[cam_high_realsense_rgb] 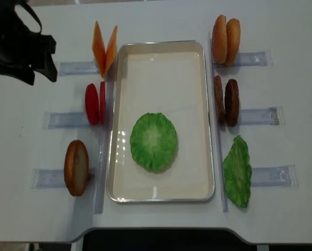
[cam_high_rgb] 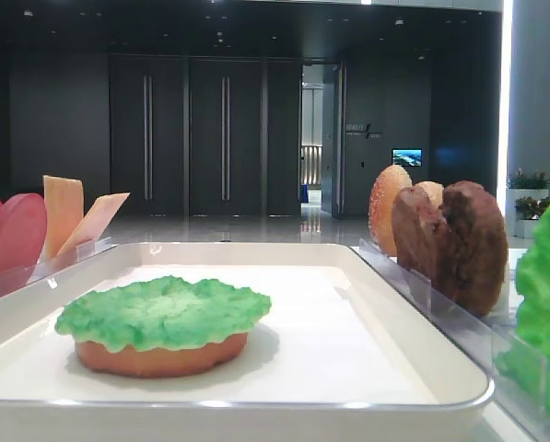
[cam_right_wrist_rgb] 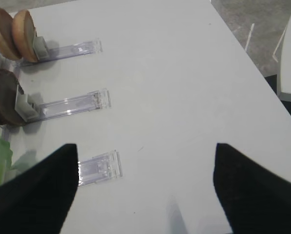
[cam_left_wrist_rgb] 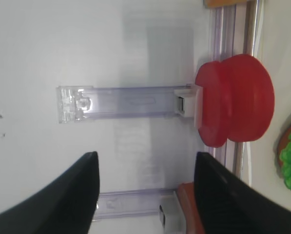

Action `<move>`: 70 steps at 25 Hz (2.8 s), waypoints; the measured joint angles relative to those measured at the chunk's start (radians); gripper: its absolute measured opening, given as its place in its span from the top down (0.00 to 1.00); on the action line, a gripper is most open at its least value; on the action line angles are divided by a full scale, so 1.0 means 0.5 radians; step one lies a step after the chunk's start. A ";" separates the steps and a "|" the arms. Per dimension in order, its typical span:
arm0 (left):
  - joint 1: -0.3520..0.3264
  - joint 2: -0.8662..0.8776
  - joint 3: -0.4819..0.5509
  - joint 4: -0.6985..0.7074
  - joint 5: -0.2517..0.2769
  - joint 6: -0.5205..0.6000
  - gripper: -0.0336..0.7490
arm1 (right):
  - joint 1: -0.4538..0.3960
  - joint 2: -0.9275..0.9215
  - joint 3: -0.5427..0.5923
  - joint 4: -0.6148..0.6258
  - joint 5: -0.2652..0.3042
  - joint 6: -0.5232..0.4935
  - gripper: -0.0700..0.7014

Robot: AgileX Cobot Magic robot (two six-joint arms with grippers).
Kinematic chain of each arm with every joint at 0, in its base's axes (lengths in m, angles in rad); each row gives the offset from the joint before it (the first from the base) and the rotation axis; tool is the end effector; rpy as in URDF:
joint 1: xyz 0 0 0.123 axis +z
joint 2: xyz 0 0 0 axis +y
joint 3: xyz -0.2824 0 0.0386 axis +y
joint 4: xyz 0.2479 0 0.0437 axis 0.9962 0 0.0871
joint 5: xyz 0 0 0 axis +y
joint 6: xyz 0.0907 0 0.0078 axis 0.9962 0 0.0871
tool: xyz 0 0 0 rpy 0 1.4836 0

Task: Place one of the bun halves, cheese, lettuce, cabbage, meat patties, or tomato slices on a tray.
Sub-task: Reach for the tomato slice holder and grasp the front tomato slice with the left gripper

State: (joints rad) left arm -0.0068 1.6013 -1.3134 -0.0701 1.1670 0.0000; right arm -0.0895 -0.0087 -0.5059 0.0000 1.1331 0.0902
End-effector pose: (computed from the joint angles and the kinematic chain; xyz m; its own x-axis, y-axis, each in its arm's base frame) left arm 0.3155 -0.0080 0.2866 -0.9794 -0.0209 -0.2008 -0.0072 0.9976 -0.0686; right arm -0.0100 0.0009 0.2730 -0.4945 0.1348 -0.8586 0.1345 0.9879 0.0777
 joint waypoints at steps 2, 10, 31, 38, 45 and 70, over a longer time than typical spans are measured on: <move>0.000 0.059 -0.075 0.000 0.029 0.000 0.36 | 0.000 0.000 0.000 0.000 0.000 0.000 0.21; 0.000 0.170 -0.163 0.000 0.078 0.000 0.36 | 0.000 0.000 0.000 0.000 0.000 0.000 0.21; -0.293 0.196 -0.165 0.072 0.072 -0.364 0.36 | 0.000 0.000 0.000 0.000 0.000 0.000 0.21; -0.553 0.308 -0.218 0.122 0.039 -0.525 0.36 | 0.000 0.000 0.000 0.000 0.000 0.000 0.21; -0.722 0.418 -0.343 0.153 0.035 -0.661 0.36 | 0.000 0.000 0.000 0.000 0.000 0.000 0.21; -0.752 0.639 -0.345 0.246 0.037 -0.699 0.36 | 0.000 0.000 0.000 0.000 0.000 0.000 0.21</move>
State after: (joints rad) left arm -0.3830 1.9208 -1.4858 0.0529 1.1855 -0.3497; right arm -0.0895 -0.0087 -0.5059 0.0000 1.1331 0.0902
